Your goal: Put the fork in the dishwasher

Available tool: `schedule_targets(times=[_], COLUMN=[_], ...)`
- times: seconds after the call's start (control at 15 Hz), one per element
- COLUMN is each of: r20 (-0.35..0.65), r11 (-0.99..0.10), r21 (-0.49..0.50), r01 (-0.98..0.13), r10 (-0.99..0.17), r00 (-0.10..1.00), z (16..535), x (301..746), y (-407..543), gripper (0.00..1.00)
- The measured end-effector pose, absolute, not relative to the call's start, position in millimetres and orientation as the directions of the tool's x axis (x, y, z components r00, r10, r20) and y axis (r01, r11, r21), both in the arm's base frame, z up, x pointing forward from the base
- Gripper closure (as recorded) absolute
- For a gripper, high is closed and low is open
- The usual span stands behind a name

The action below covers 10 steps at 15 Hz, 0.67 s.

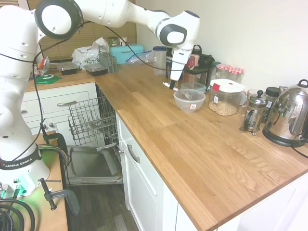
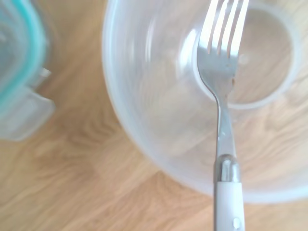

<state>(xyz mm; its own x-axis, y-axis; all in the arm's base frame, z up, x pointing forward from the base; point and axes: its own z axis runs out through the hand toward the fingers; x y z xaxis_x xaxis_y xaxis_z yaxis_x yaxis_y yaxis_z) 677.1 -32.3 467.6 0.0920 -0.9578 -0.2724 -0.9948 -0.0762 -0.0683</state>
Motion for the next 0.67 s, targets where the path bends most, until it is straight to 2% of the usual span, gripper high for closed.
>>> schedule_targets(times=[0.33, 0.53, 0.67], r20=[-0.227, -0.085, 0.039], r11=[-0.147, -0.265, -0.355], r21=[-0.187, -0.268, -0.282], r01=[-0.971, -0.926, -0.892], r10=[-0.956, -0.951, -0.933], r00=[0.188, 0.297, 0.358], z=[532.4, 571.2, 586.5], x=[615.2, 564.6, 510.6], y=[-6.2, 70.3, 148.5], gripper=[1.0, 1.0, 1.0])
